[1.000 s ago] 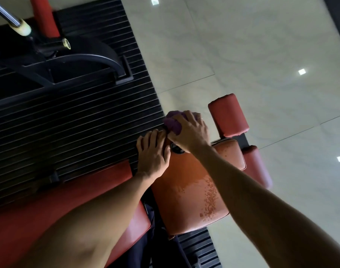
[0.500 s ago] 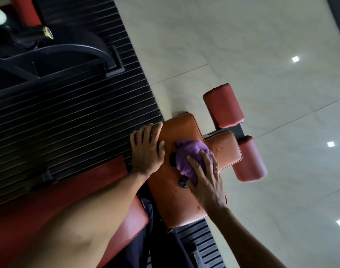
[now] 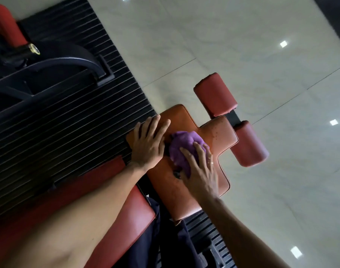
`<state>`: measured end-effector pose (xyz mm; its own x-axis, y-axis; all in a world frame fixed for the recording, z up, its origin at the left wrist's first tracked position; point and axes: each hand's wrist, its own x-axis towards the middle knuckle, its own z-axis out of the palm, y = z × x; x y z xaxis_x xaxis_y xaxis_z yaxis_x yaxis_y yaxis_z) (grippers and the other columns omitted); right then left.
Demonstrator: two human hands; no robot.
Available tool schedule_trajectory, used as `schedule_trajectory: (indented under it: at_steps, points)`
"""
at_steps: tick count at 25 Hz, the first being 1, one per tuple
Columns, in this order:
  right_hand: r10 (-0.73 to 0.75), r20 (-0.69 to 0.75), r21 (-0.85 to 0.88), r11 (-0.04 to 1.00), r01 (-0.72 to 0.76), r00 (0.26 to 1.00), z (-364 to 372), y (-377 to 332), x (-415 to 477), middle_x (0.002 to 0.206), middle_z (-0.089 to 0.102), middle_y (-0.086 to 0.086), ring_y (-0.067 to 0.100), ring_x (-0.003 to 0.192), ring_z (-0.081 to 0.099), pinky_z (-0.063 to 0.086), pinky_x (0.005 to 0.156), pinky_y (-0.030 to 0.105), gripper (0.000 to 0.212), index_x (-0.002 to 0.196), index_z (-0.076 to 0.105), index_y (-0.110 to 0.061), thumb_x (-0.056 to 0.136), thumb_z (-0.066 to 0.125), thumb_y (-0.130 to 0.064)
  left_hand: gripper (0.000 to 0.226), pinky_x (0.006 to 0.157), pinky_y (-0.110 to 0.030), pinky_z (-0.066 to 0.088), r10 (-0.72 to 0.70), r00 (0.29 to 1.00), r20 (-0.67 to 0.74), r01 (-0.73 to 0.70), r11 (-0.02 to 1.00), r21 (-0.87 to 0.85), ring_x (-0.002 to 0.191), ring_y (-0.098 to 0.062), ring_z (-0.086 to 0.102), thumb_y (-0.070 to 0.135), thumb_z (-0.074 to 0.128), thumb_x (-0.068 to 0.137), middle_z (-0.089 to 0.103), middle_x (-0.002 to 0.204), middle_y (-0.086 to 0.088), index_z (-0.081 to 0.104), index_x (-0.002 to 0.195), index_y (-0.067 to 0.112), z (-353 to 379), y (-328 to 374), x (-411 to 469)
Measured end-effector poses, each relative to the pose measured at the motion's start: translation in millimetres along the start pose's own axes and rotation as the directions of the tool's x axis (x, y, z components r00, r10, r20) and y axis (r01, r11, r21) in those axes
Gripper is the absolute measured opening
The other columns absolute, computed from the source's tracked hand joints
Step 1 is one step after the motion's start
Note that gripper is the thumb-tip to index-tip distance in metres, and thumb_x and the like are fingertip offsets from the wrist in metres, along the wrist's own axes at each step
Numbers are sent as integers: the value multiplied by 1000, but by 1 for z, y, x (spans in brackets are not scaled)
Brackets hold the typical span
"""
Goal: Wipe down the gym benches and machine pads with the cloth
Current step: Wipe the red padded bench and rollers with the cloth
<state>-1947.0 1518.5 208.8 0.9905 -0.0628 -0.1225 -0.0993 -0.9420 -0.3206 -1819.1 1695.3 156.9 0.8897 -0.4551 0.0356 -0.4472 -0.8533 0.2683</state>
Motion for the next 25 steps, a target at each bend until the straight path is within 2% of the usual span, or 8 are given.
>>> schedule_trajectory:
  at_steps: [1,3,6,9,13,18,22,25]
  points:
    - [19,-11,7,1000,-19,1000,-5,15,0,156,35,13,49,141,33,56,87,65,79,150,42,-28,78,74,-36,56,115,-59,25,35,999,9,-35,999,-8,144,-32,36,32,48,99,36,160,-8,38,155,28,-3,3,4]
    - [217,-43,52,975,-215,975,-18,30,25,157,32,11,47,141,28,58,81,62,76,149,43,-28,80,75,-27,53,116,-58,24,74,997,16,-74,997,-13,145,-31,35,34,46,101,35,161,-6,40,153,28,-5,12,12]
    - [491,-65,121,868,-482,868,-27,25,79,160,24,4,42,144,17,53,92,60,73,150,41,-33,83,70,-28,52,119,-55,22,122,992,21,-121,992,-21,148,-31,31,37,44,102,33,162,-6,41,153,27,-1,24,23]
    - [451,-73,115,890,-441,890,-18,2,61,159,24,4,42,146,17,55,91,62,73,150,40,-31,82,67,-32,54,121,-55,19,125,992,24,-125,992,-10,150,-31,27,36,44,102,29,164,-6,38,155,26,0,29,26]
    - [349,-93,57,937,-345,933,0,-1,-25,158,31,13,48,143,31,56,88,63,66,150,44,-27,90,68,-38,56,120,-58,19,178,981,72,-177,984,-24,150,-32,28,31,39,99,31,163,-6,39,154,24,-5,35,29]
    - [437,-149,63,899,-433,887,-5,25,50,156,31,17,53,139,29,47,98,69,67,149,40,-25,90,67,-40,54,121,-57,18,260,961,93,-254,964,-74,148,-30,33,33,33,100,40,158,-8,49,148,16,3,60,55]
    - [486,-124,25,873,-487,865,-22,35,105,150,40,11,45,135,33,33,112,61,67,141,51,-27,79,64,-48,53,123,-54,13,256,965,48,-256,967,-13,151,-28,28,33,32,105,37,160,-7,43,151,11,14,63,56]
    - [436,-133,52,900,-433,890,-17,33,56,157,33,11,45,142,26,43,106,63,69,147,45,-27,84,66,-47,53,123,-55,14,252,965,69,-253,967,9,151,-28,26,36,30,105,34,162,-6,43,152,14,12,64,54]
